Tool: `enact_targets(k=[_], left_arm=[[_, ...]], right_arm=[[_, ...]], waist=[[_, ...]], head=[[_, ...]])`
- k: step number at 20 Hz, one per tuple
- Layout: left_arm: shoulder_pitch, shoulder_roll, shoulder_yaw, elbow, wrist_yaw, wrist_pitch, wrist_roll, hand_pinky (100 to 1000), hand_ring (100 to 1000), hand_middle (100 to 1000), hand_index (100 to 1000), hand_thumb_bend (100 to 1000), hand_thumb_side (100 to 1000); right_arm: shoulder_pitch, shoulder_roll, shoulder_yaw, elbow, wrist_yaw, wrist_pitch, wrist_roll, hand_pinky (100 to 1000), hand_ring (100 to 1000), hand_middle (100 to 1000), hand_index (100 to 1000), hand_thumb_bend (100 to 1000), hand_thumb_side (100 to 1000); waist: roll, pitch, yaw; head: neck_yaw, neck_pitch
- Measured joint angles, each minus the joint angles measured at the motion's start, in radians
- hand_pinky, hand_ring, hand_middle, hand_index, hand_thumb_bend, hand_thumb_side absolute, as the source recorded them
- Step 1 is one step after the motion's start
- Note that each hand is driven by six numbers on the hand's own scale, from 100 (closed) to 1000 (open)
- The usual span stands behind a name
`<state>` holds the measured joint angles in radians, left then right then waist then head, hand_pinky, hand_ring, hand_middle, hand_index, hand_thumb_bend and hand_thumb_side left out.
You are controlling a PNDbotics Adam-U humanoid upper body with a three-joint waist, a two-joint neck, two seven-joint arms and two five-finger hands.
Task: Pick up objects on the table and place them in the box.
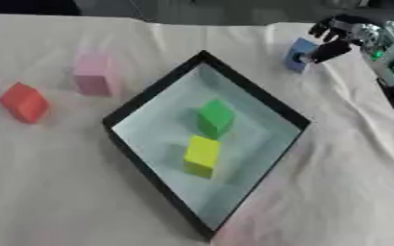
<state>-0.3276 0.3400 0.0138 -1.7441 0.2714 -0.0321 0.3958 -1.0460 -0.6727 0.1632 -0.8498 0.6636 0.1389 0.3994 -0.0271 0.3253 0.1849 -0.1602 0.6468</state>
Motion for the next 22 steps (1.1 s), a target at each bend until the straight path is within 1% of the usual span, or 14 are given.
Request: enact_targets(k=[6, 10, 12, 14, 18, 19, 20, 21, 22], left_arm=[[-0.008, -0.004, -0.005, -0.005, 0.000, 0.002, -0.003, 804, 797, 786, 815, 264, 693], [-0.011, -0.004, -0.006, -0.005, 0.000, 0.004, -0.005, 805, 798, 786, 815, 263, 695], [-0.015, -0.004, -0.010, -0.005, 0.000, 0.004, -0.007, 805, 798, 787, 815, 262, 696], [-0.017, -0.004, -0.012, -0.006, 0.000, 0.005, -0.010, 805, 799, 787, 815, 262, 697], [-0.018, -0.004, -0.012, -0.008, 0.000, 0.006, -0.013, 805, 799, 787, 814, 263, 696], [-0.018, -0.004, -0.012, -0.008, 0.000, 0.006, -0.013, 805, 799, 787, 814, 262, 696], [-0.018, -0.004, -0.012, -0.008, 0.000, 0.006, -0.014, 805, 799, 787, 814, 262, 697], [-0.018, -0.004, -0.012, -0.008, 0.000, 0.006, -0.014, 805, 799, 787, 814, 262, 697], [-0.018, -0.004, -0.012, -0.008, 0.000, 0.006, -0.014, 805, 799, 787, 814, 261, 698]], right_arm=[[0.005, 0.000, -0.018, 0.021, 0.000, 0.017, -0.037, 849, 817, 791, 861, 437, 384], [0.008, 0.001, -0.028, 0.027, -0.015, 0.033, -0.071, 842, 803, 768, 850, 415, 358], [0.009, 0.003, -0.028, 0.030, -0.026, 0.040, -0.085, 835, 787, 738, 825, 378, 334], [0.009, 0.008, -0.030, 0.030, -0.037, 0.047, -0.096, 831, 775, 716, 807, 359, 307], [0.010, 0.009, -0.033, 0.033, -0.063, 0.054, -0.119, 810, 729, 637, 739, 271, 226], [0.010, 0.010, -0.034, 0.033, -0.072, 0.055, -0.127, 802, 706, 604, 704, 236, 192], [0.010, 0.011, -0.034, 0.034, -0.081, 0.057, -0.135, 796, 694, 589, 688, 215, 165], [0.010, 0.014, -0.034, 0.033, -0.090, 0.058, -0.146, 789, 683, 580, 679, 184, 111], [0.010, 0.016, -0.034, 0.029, -0.100, 0.060, -0.159, 789, 680, 578, 677, 180, 100]], waist=[[0.000, 0.017, 0.012], [0.000, 0.021, 0.015], [0.000, 0.023, 0.017], [0.000, 0.024, 0.019], [0.000, 0.025, 0.020], [0.000, 0.025, 0.020], [0.000, 0.025, 0.020], [0.000, 0.025, 0.019], [0.000, 0.025, 0.016]], head=[[-0.004, -0.016], [-0.007, -0.018], [-0.008, -0.024], [-0.009, -0.026], [-0.010, -0.034], [-0.010, -0.034], [-0.010, -0.034], [-0.010, -0.034], [-0.010, -0.033]])
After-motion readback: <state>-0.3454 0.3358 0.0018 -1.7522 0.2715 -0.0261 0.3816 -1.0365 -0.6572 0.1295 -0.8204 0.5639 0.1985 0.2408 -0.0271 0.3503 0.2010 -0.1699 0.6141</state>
